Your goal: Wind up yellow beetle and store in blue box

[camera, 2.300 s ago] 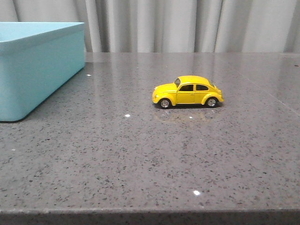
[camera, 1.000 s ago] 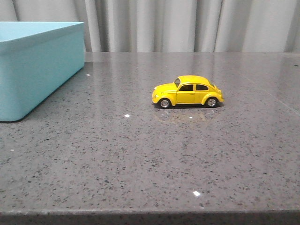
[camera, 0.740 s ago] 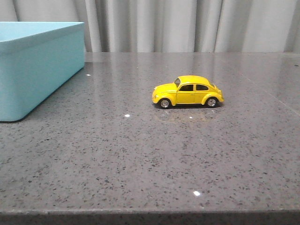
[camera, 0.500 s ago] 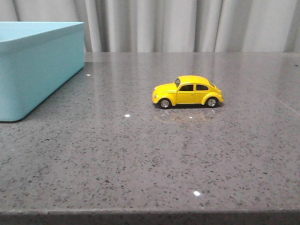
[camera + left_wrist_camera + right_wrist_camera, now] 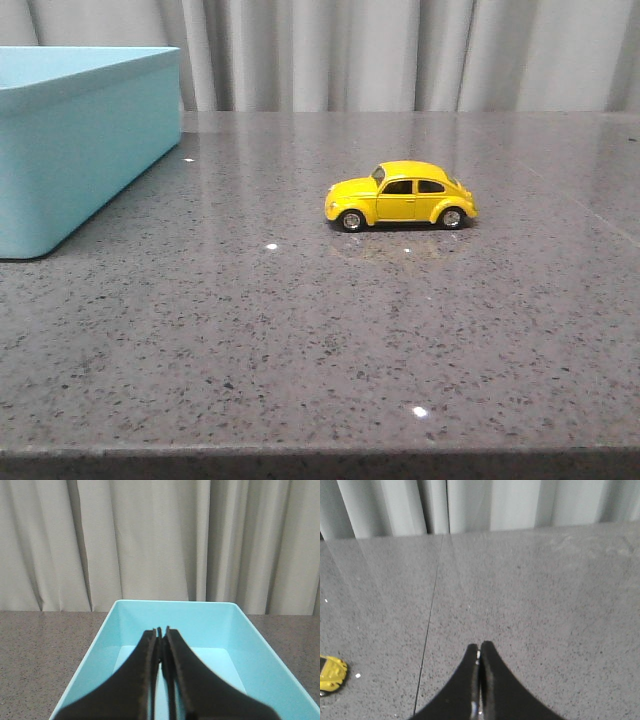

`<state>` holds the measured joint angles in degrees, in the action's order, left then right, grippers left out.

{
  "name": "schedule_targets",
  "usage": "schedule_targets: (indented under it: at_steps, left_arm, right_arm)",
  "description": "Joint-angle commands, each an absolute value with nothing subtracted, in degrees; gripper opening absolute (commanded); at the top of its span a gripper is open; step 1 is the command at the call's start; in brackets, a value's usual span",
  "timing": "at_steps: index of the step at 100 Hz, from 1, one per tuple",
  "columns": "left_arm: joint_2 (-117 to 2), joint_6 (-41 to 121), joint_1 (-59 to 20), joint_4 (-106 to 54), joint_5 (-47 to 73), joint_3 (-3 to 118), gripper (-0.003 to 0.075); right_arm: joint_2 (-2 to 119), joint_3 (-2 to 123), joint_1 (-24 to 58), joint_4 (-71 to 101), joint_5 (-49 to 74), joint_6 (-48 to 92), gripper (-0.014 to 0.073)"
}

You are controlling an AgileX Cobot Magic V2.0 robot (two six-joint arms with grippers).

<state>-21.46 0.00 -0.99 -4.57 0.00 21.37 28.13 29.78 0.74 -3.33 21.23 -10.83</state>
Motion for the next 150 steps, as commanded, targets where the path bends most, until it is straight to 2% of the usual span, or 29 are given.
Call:
schedule_targets:
  at_steps: [1,27,51,56,63,82,96,106,150]
  left_arm:
    - [-22.22,-0.43,-1.31,-4.98,-4.33,23.49,-0.0019]
    - [-22.22,-0.43,-1.31,-4.98,-5.14,23.28,-0.0019]
    - [-22.22,-0.43,-1.31,-4.98,-5.14,23.28,-0.0019]
    - [-22.22,-0.43,-1.31,-4.98,-5.24,23.28,-0.0019]
    - [-22.22,-0.43,-1.31,-4.98,-5.46,23.28,-0.0019]
    - [-22.22,-0.43,-1.31,-4.98,-5.55,23.28,-0.0019]
    - [-22.22,-0.43,-1.31,-4.98,-5.55,23.28,-0.0019]
    - [-22.22,-0.43,-1.31,-4.98,-5.55,23.28,-0.0019]
    - [-22.22,-0.43,-1.31,-4.98,-5.55,23.28,-0.0019]
  right_arm:
    - [31.41,32.14,0.56,-3.49,17.85,-10.74,-0.0058]
    - [35.86,33.05,0.71,-2.97,17.74,-10.74,-0.0058]
    - [44.54,42.21,4.49,-2.97,25.87,-10.74,-0.0052]
    - [46.73,44.35,6.18,-2.97,27.58,-10.74,-0.0027]
    - [49.76,47.44,8.83,-2.62,29.56,-10.74,0.0052]
    - [57.77,54.93,15.27,0.88,33.51,-10.74,0.0351]
    - [63.65,60.01,18.96,3.33,37.13,-10.74,0.0471]
    - [67.72,63.40,21.07,5.08,40.40,-10.87,0.0507]
    - [84.05,76.00,27.67,5.89,48.49,-17.39,0.0508]
